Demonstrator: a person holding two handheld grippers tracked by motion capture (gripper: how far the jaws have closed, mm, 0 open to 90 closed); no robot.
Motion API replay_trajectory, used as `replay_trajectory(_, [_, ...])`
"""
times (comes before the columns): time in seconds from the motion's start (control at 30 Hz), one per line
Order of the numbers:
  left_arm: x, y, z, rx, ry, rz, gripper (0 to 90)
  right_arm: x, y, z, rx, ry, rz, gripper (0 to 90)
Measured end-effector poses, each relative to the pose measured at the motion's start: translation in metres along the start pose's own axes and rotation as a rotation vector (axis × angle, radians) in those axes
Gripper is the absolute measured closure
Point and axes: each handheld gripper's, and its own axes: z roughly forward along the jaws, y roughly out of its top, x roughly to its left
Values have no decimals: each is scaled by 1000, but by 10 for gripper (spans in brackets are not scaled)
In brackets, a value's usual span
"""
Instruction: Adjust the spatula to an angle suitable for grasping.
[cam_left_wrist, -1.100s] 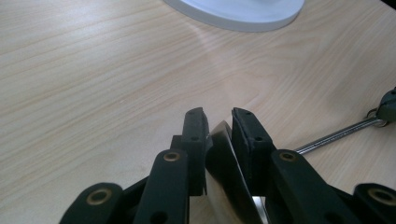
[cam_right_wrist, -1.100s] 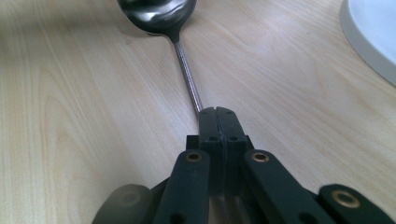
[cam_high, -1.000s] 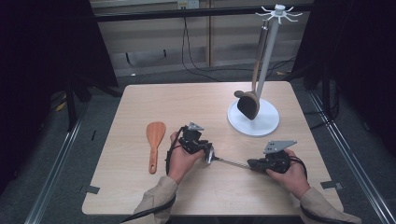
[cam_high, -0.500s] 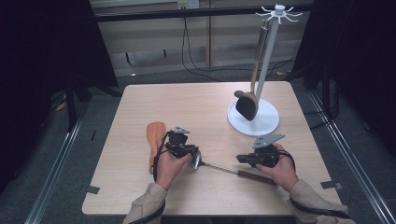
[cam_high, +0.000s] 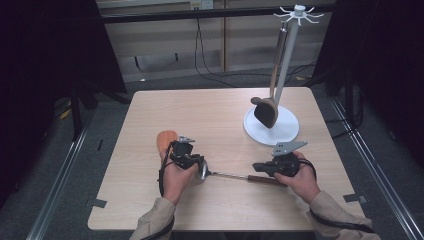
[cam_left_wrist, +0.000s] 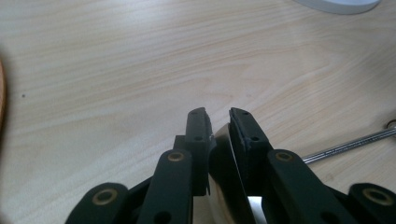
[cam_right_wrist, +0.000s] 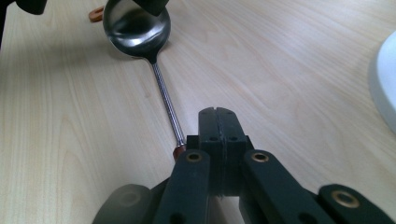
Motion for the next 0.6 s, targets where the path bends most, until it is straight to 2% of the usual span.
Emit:
replay_trajectory(0.03, [0, 1, -1, -25, -7, -3, 766, -1, 0, -2, -7, -5, 3, 900])
replay_trajectory(0.1, [-1, 6, -5, -52, -3, 27, 723, -2, -1, -5, -17, -9, 6, 900])
replay_trajectory(0.13, [-3, 8, -8, -77, -7, 30, 702, -3, -1, -6, -20, -12, 4, 900])
replay_trajectory(0.2, [-8, 13, -11, -116, -48, 60, 671, -4, -2, -9, -27, -20, 11, 900])
replay_trajectory(0.3, [-20, 16, -9, -141, -97, 96, 638, -4, -3, -13, -31, -25, 13, 900])
replay_trajectory(0.33, [-24, 17, -7, -134, -119, 110, 622, -4, -3, -14, -39, -29, 13, 900])
replay_trajectory(0.43, [-36, 18, 1, -112, -178, 188, 593, -4, -5, -18, -39, -39, 20, 900])
replay_trajectory(0.53, [-46, 19, 7, -102, -223, 247, 568, -5, -9, -22, -44, -65, 40, 841])
replay_trajectory(0.6, [-52, 18, 14, -72, -249, 289, 558, -7, -11, -25, -47, -73, 51, 826])
